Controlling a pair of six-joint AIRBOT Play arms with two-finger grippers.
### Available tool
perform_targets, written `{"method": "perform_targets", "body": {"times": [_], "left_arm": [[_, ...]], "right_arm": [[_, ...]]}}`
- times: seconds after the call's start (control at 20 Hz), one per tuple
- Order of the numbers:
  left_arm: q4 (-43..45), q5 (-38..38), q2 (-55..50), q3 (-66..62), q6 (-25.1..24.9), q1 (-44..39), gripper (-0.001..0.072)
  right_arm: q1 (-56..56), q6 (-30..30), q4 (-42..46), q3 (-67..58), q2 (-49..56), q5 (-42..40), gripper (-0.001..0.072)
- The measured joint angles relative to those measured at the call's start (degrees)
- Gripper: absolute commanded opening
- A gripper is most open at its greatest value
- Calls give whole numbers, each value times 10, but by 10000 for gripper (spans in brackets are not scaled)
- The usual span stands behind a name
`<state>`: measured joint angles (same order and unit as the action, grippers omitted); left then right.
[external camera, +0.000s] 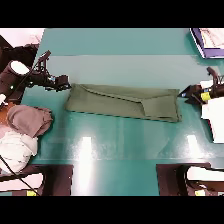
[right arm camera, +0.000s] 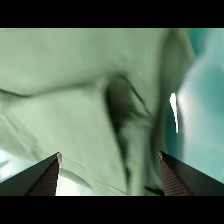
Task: Fold the shirts.
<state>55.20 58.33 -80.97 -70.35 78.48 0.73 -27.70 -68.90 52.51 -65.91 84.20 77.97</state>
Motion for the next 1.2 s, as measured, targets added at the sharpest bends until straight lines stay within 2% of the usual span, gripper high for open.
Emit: {"method": "perform_targets", "body": {"times": [0.15, 0.25, 0.3, 0.4, 0.45, 0.55, 0.6, 0.9, 1.2], "left_arm": [[-2, 21, 0, 0, -4, 0, 24], [-2, 33, 0, 0, -5, 0, 24], [-2, 37, 0, 0, -5, 0, 24], [-3, 46, 0, 0, -5, 0, 24], [-3, 50, 0, 0, -5, 0, 24], [-4, 58, 0, 0, -5, 0, 24], [-4, 61, 0, 0, -5, 0, 23], [-19, 53, -1, -4, -5, -47, 23], [-33, 5, -79, -120, -7, -172, 23]], "right_arm": [[-19, 46, -24, 35, 29, 2, 690], [-22, 74, -45, 45, 51, 1, 665], [-20, 85, -58, 48, 62, 2, 629], [-8, 102, -75, 52, 80, 1, 490], [-1, 110, -76, 53, 86, -3, 381], [15, 122, -77, 55, 95, -20, 76], [22, 127, -75, 56, 96, -27, 18], [40, 151, -74, 56, 46, -43, 14], [80, 78, -78, -23, -40, 1, 14]]}}
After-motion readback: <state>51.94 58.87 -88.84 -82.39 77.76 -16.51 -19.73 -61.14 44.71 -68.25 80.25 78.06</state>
